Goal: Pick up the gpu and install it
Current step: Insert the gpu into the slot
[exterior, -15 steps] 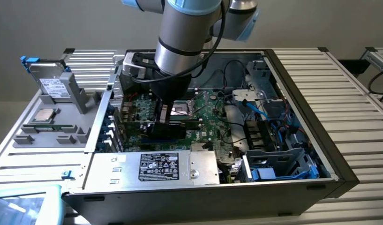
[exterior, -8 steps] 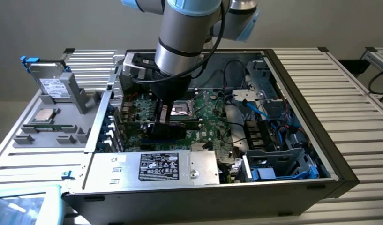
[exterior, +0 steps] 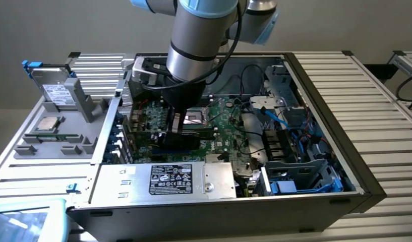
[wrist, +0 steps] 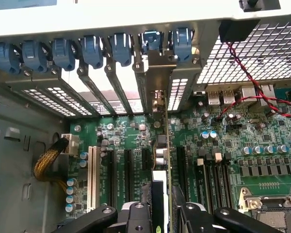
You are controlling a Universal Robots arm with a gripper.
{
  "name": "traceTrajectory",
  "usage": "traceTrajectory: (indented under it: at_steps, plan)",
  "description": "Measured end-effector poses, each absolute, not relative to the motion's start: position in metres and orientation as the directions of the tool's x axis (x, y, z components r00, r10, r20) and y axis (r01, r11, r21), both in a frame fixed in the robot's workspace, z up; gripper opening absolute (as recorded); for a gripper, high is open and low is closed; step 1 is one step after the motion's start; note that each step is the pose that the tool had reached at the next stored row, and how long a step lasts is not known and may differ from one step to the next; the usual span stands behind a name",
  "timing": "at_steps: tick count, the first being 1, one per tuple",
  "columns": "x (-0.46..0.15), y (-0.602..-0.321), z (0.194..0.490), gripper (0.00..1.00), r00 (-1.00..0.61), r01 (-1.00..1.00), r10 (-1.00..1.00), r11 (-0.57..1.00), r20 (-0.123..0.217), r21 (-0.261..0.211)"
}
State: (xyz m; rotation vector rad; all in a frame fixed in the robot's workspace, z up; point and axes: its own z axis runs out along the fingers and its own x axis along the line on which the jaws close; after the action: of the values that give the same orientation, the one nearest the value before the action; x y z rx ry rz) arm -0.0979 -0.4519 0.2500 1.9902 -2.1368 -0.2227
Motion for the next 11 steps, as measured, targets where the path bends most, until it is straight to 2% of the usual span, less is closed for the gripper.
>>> traceTrajectory:
  at_steps: [11]
  plan:
    - [-0.0989, -0.4513, 0.2479, 0.27, -0.064, -0.964, -0.997, 0.075, 0.052, 0.254]
